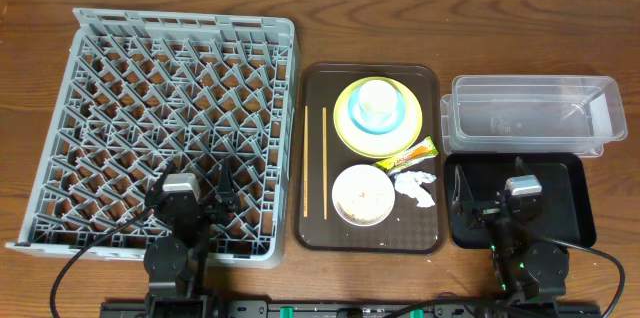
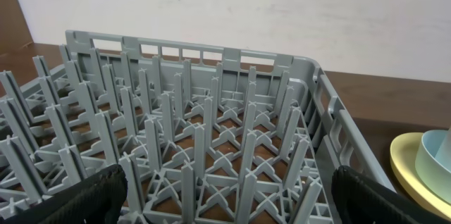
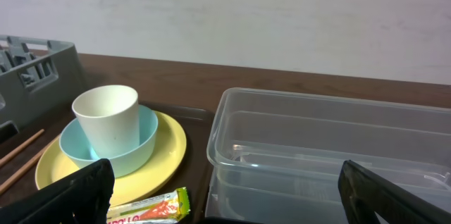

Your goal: Sort waste into correct bins and load items into the dishwasher

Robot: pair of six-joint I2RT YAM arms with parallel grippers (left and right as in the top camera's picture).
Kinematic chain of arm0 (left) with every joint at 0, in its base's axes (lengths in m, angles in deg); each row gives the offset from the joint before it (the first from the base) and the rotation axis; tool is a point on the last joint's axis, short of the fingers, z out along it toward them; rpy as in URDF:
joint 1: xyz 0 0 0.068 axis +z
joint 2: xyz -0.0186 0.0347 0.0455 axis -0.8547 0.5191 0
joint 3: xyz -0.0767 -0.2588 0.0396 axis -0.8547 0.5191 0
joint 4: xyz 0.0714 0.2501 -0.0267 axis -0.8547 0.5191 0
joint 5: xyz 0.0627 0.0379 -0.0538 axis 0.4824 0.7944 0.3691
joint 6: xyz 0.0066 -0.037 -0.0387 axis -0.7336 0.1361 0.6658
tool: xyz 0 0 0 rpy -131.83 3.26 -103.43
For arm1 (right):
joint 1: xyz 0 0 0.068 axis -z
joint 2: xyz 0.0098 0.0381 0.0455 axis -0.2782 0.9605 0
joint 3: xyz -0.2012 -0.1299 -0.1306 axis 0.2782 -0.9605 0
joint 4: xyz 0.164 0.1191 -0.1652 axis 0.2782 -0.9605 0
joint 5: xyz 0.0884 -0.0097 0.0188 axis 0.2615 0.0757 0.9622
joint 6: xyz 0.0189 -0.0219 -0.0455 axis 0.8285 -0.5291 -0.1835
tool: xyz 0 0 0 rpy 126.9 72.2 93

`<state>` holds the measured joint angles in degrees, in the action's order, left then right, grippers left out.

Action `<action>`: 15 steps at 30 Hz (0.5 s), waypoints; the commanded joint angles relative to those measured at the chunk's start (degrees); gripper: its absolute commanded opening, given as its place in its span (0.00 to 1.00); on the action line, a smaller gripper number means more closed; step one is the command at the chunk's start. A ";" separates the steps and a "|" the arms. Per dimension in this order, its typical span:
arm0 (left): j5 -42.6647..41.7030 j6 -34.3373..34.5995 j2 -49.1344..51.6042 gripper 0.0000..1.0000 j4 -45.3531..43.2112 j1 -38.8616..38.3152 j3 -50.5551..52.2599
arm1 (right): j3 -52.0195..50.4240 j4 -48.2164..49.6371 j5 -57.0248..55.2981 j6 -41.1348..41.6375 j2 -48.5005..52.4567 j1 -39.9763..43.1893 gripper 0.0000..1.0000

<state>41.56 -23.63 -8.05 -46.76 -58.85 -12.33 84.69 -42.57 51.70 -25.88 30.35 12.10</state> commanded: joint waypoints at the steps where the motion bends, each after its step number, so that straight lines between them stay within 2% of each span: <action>1: 0.33 -0.13 -0.35 0.94 2.23 -0.17 0.90 | -0.04 -0.26 0.00 -0.61 -0.09 -0.35 0.99; 15: 1.99 0.11 -0.35 0.94 0.28 -0.13 0.87 | -0.04 -0.26 0.00 -0.59 -0.09 -0.35 0.99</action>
<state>42.02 -23.65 -8.05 -47.15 -58.85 -12.33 84.69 -42.57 51.70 -25.88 30.35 12.10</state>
